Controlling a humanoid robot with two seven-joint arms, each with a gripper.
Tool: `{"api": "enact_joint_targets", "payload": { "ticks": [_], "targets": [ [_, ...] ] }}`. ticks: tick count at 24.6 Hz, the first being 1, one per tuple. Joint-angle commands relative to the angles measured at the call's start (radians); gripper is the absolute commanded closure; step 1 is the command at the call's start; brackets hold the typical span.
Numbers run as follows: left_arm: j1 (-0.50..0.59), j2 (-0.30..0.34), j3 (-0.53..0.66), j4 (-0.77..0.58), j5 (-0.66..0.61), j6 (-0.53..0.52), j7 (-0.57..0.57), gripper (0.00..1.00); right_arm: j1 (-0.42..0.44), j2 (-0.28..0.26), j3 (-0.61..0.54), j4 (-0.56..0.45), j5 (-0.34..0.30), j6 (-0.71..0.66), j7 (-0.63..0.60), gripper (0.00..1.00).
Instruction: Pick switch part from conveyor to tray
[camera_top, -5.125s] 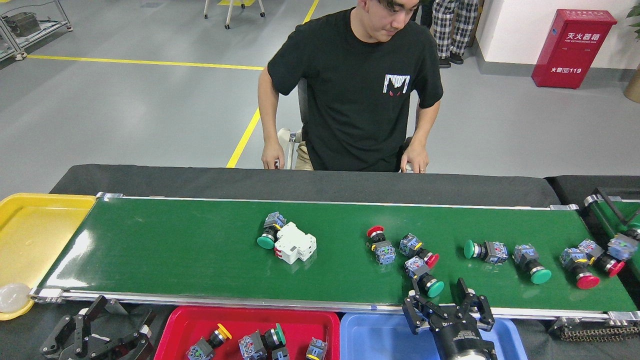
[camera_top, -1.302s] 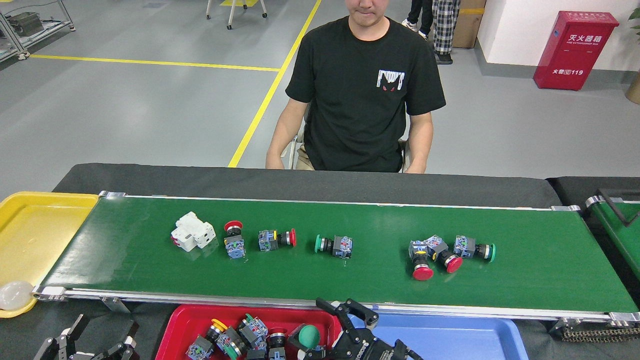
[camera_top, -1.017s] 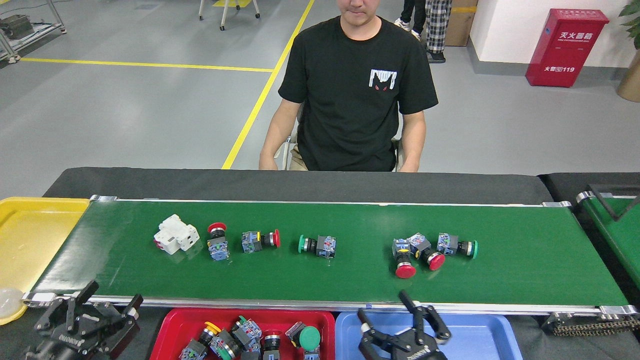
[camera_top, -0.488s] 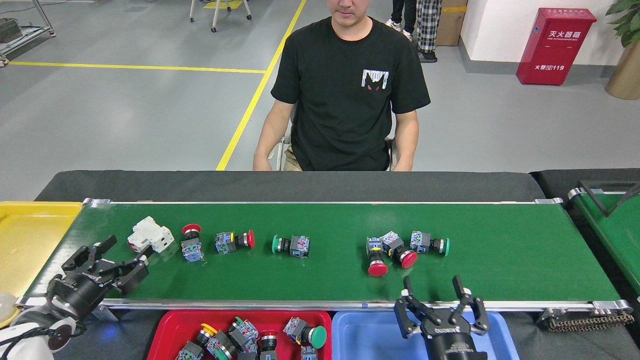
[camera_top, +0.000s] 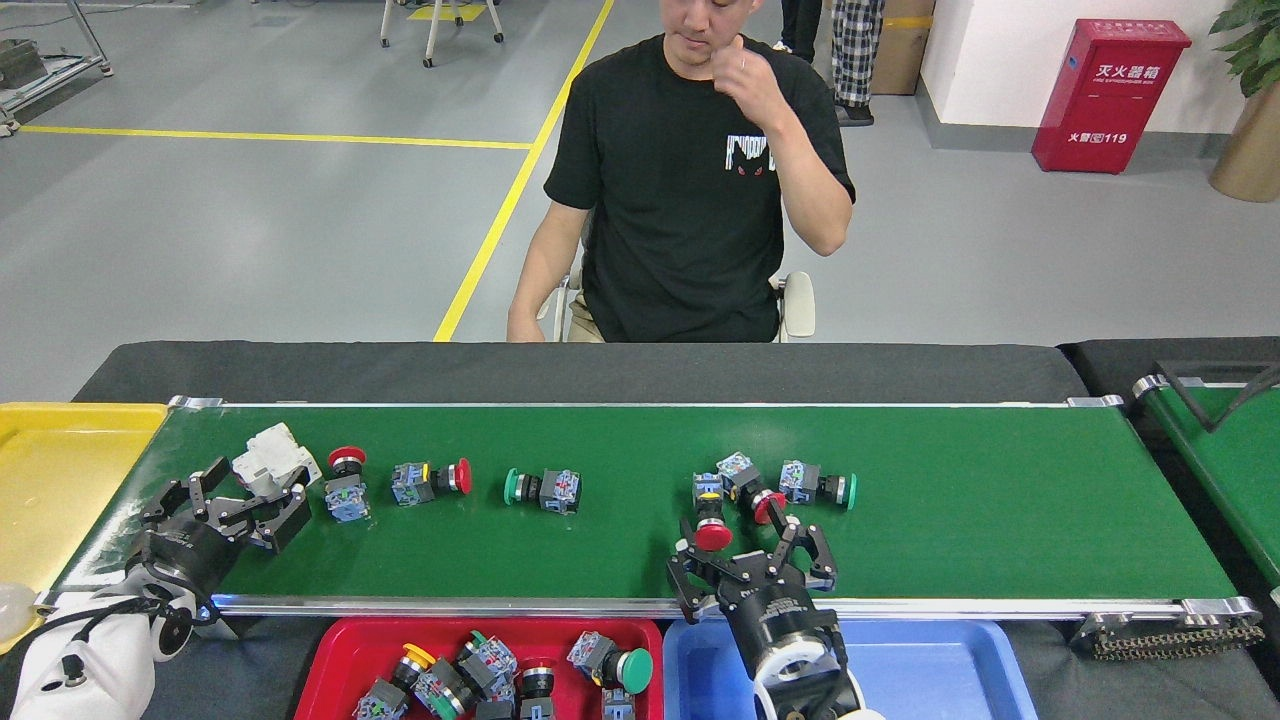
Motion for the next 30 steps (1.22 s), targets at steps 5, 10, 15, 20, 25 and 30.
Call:
{"api": "enact_joint_targets", "payload": {
  "ticks": [5, 10, 15, 20, 25, 30],
  "targets": [
    [-0.042, -0.023, -0.004, 0.037, -0.001, 0.092, 0.002, 0.00, -0.047, 0.006, 0.008, 0.044, 0.001, -0.028, 0.035, 0.86],
    [-0.058, -0.043, -0.017, 0.075, 0.000, 0.163, 0.002, 0.05, -0.045, 0.005, 0.006, 0.028, -0.009, -0.065, 0.022, 0.98],
    [-0.062, -0.052, -0.006, 0.074, 0.017, 0.187, 0.005, 0.62, 0.037, 0.002, 0.008, -0.117, -0.006, -0.209, -0.018, 0.98],
    [-0.060, -0.056, -0.007, 0.072, 0.043, 0.152, 0.010, 0.81, 0.137, -0.032, 0.115, -0.300, -0.003, -0.457, -0.014, 0.42],
    [-0.057, -0.051, -0.007, 0.064, 0.043, 0.130, 0.010, 0.83, 0.148, -0.043, 0.191, -0.312, -0.004, -0.546, -0.018, 0.00],
    [-0.038, -0.026, -0.003, -0.046, 0.084, 0.072, 0.011, 0.88, 0.157, -0.047, 0.114, -0.344, -0.010, -0.517, -0.014, 0.00]
  ]
}}
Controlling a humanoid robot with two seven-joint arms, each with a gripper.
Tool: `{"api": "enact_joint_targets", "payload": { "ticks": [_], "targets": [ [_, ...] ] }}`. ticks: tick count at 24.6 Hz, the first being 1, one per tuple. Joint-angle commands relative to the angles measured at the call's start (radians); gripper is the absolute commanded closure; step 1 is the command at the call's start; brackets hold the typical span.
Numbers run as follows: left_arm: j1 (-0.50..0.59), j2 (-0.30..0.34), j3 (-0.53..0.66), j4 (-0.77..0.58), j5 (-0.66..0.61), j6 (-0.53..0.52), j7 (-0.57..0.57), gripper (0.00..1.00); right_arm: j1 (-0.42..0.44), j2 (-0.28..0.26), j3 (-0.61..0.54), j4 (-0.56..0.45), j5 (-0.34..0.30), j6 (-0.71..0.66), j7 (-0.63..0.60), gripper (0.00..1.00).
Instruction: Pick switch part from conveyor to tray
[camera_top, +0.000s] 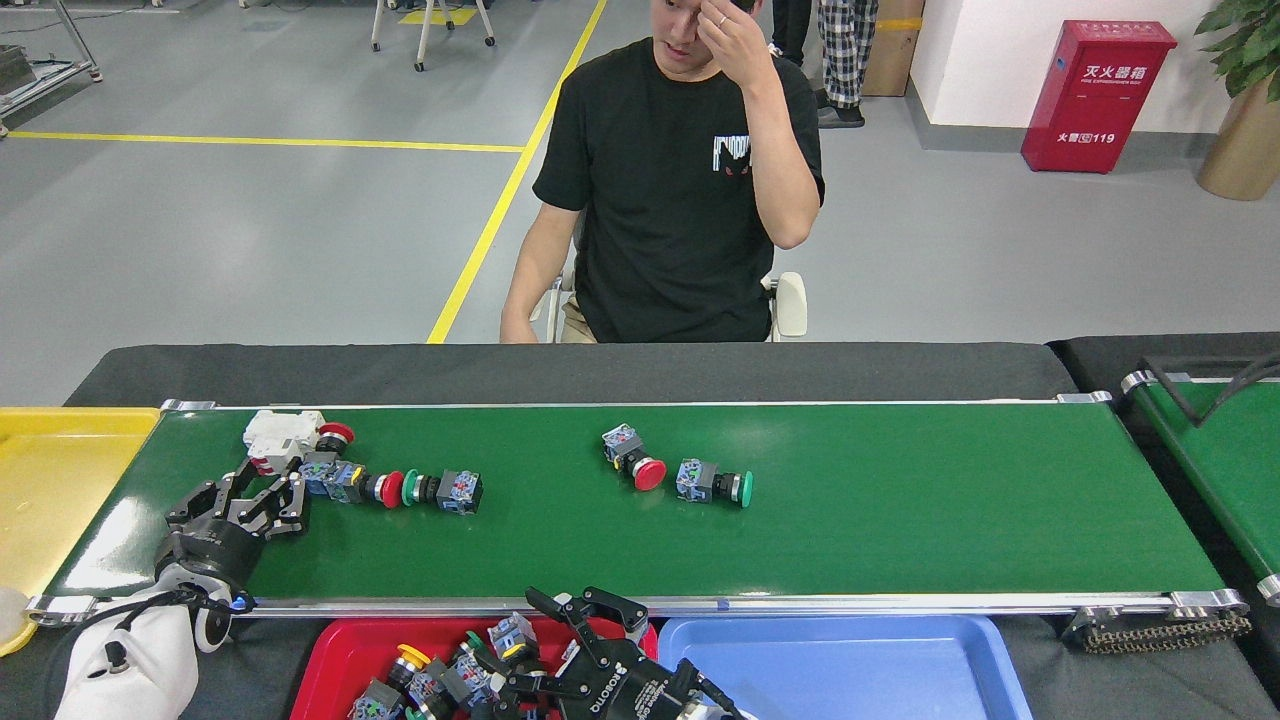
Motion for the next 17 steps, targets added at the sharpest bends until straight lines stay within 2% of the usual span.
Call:
{"api": "enact_joint_targets", "payload": {
  "ticks": [1, 4, 7, 9, 12, 13, 15, 17],
  "targets": [
    [0.001, 0.037, 0.012, -0.091, 0.029, -0.049, 0.012, 0.88, 0.014, -0.011, -0.078, -0.045, -0.004, 0.048, -0.004, 0.00],
    [0.120, 0.092, 0.029, -0.312, 0.078, -0.130, 0.004, 0.90, 0.082, -0.014, -0.224, -0.098, -0.004, 0.206, -0.006, 0.00],
    [0.330, 0.104, 0.033, -0.643, 0.089, -0.173, -0.004, 0.90, 0.129, -0.042, -0.366, -0.125, -0.004, 0.335, -0.009, 0.00],
    [0.481, 0.101, 0.036, -0.867, 0.089, -0.193, -0.017, 0.90, 0.163, -0.070, -0.457, -0.142, -0.005, 0.346, -0.009, 0.00],
    [0.691, 0.084, 0.027, -1.180, 0.086, -0.235, -0.068, 0.90, 0.226, -0.074, -0.608, -0.150, -0.005, 0.346, -0.052, 0.00],
    [0.726, 0.075, 0.026, -1.232, 0.081, -0.238, -0.088, 0.90, 0.238, -0.074, -0.641, -0.148, -0.005, 0.346, -0.069, 0.00],
    [0.795, -0.005, -0.026, -1.344, 0.070, -0.239, -0.160, 0.89, 0.258, -0.076, -0.716, -0.151, -0.005, 0.346, -0.098, 0.00],
    [0.800, -0.089, -0.099, -1.362, 0.021, -0.238, -0.232, 0.89, 0.275, -0.080, -0.768, -0.154, -0.005, 0.343, -0.109, 0.00]
  ]
}}
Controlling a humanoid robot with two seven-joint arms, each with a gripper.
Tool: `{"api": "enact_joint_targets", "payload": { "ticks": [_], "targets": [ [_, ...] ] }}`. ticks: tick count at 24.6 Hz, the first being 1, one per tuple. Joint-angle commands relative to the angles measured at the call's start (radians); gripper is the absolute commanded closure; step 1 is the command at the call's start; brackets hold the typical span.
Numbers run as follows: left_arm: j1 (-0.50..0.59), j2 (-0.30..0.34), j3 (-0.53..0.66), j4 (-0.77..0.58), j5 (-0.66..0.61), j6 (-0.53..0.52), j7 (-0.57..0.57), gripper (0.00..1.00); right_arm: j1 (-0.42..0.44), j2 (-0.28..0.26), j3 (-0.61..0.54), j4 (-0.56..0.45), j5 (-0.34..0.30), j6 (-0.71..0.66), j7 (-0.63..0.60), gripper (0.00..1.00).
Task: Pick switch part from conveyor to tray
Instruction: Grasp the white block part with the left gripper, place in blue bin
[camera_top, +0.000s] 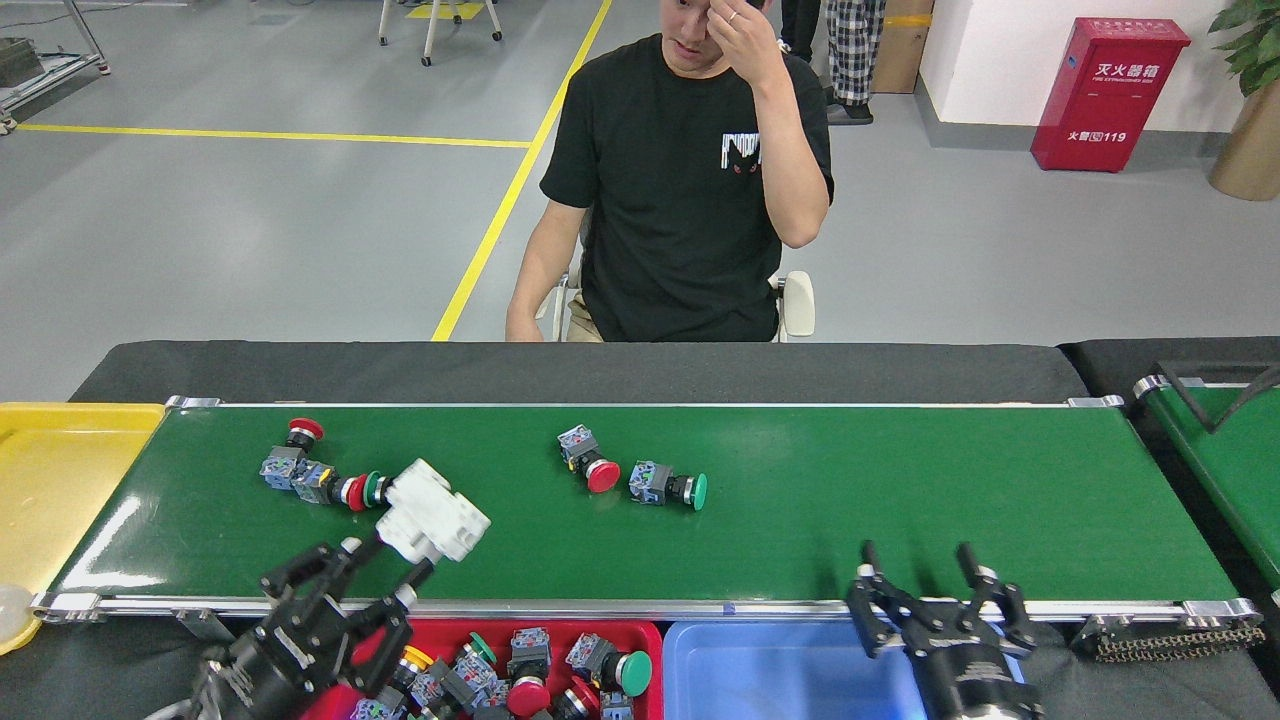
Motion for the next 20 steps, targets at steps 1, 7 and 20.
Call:
{"api": "enact_joint_targets", "payload": {
  "ticks": [1, 7, 20],
  "targets": [
    [-0.017, -0.069, -0.048, -0.024, -0.064, 0.001, -0.082, 0.88, 0.011, -0.022, -0.043, -0.016, -0.002, -0.008, -0.029, 0.00],
    [-0.029, -0.316, -0.133, -0.015, -0.370, -0.007, -0.099, 0.79, 0.097, -0.148, -0.055, -0.018, -0.130, -0.087, -0.075, 0.00],
    [0.002, -0.348, -0.123, 0.007, -0.388, 0.251, -0.156, 0.00, 0.157, -0.174, -0.101, -0.042, -0.162, -0.247, -0.077, 0.00]
  ]
}}
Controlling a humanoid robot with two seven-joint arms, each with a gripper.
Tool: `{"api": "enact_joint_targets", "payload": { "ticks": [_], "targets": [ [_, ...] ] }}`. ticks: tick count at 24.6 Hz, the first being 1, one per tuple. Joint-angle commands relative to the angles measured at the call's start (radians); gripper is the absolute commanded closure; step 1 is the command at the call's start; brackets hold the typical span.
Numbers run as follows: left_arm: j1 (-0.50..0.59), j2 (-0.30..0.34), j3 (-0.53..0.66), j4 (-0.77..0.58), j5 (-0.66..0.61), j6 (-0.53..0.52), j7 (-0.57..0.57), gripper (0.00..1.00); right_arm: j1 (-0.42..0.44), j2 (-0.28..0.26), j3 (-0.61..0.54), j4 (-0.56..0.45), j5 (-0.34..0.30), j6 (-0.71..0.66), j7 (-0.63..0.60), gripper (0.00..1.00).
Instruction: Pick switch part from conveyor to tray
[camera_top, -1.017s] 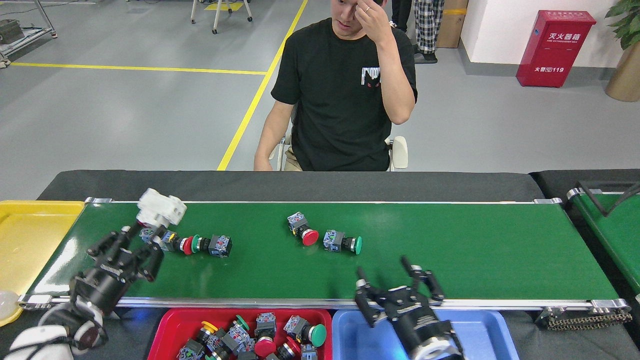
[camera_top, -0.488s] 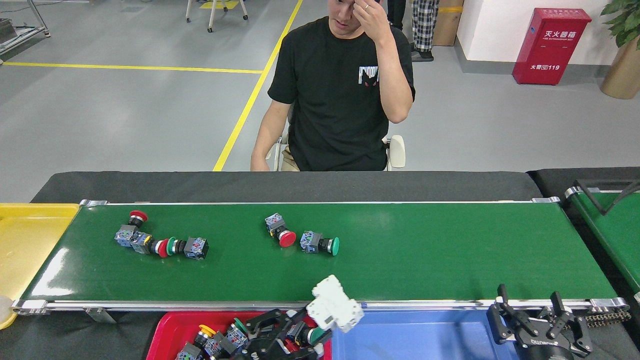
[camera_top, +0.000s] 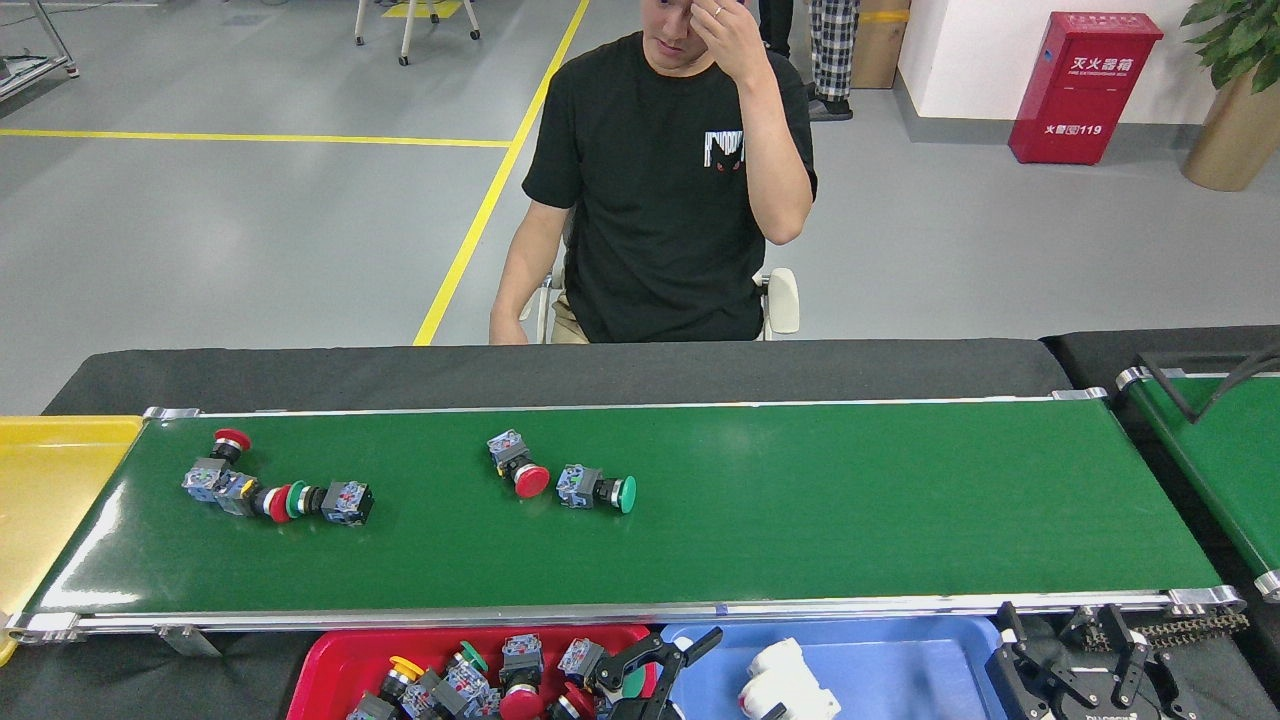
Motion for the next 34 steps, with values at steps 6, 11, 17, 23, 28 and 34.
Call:
{"api": "enact_joint_targets", "payload": {
  "ticks": [6, 11, 17, 23, 28, 34],
  "targets": [
    [0.086, 0.045, 0.537, -0.027, 0.117, 0.057, 0.050, 0.00, 0.000, -0.009, -0.009, -0.016, -0.003, -0.050, -0.008, 0.00],
    [0.120, 0.087, 0.810, 0.018, 0.154, 0.005, 0.050, 0.00, 0.005, -0.009, -0.009, -0.014, -0.003, -0.061, -0.008, 0.00],
    [0.120, 0.088, 0.881, 0.024, 0.203, -0.067, 0.050, 0.00, 0.006, -0.008, -0.010, -0.014, -0.003, -0.061, -0.008, 0.00],
    [-0.015, 0.171, 0.833, 0.173, 0.198, -0.079, 0.027, 0.00, 0.005, -0.008, -0.010, -0.014, -0.003, -0.072, -0.008, 0.00],
    [-0.227, 0.254, 0.832, 0.409, 0.198, -0.075, -0.036, 0.00, 0.005, -0.008, -0.010, -0.017, -0.003, -0.073, -0.008, 0.00],
    [-0.377, 0.337, 0.833, 0.667, 0.198, -0.070, -0.036, 0.00, 0.011, -0.008, -0.010, -0.017, -0.003, -0.073, -0.008, 0.00]
  ]
}}
